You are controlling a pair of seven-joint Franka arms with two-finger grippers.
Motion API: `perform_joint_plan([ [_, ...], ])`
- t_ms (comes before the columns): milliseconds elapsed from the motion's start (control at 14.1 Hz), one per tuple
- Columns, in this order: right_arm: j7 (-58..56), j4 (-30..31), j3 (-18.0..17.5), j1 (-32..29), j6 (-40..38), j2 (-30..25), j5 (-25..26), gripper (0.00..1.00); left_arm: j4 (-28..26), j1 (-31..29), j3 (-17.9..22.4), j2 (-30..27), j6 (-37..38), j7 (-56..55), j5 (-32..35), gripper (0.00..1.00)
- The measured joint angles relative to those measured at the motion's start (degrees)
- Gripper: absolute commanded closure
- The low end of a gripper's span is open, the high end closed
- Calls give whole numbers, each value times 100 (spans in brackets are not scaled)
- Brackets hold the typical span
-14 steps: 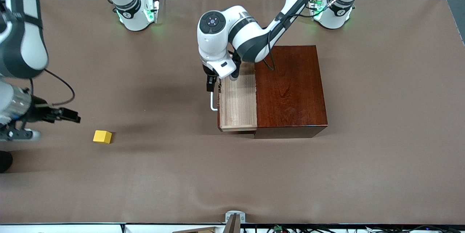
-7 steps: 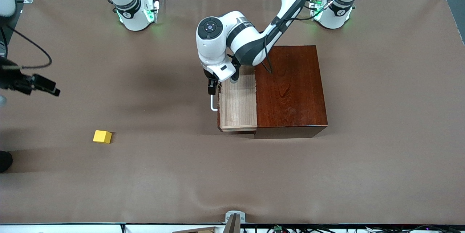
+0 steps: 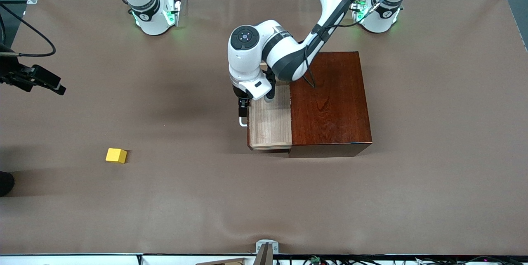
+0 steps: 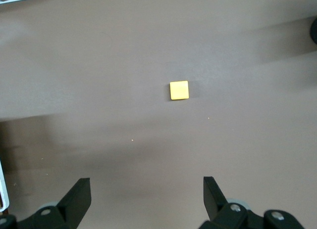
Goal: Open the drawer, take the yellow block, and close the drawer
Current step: 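Push the drawer handle into the box with the left gripper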
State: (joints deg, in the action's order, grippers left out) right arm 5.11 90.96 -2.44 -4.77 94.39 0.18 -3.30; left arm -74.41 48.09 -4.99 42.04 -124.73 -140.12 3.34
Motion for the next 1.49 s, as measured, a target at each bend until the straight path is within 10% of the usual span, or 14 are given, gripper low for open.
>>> perform_joint_plan([
  [1494, -37, -205, 65, -24, -207, 0, 184, 0, 256, -18, 472, -38, 851, -85, 10, 0],
])
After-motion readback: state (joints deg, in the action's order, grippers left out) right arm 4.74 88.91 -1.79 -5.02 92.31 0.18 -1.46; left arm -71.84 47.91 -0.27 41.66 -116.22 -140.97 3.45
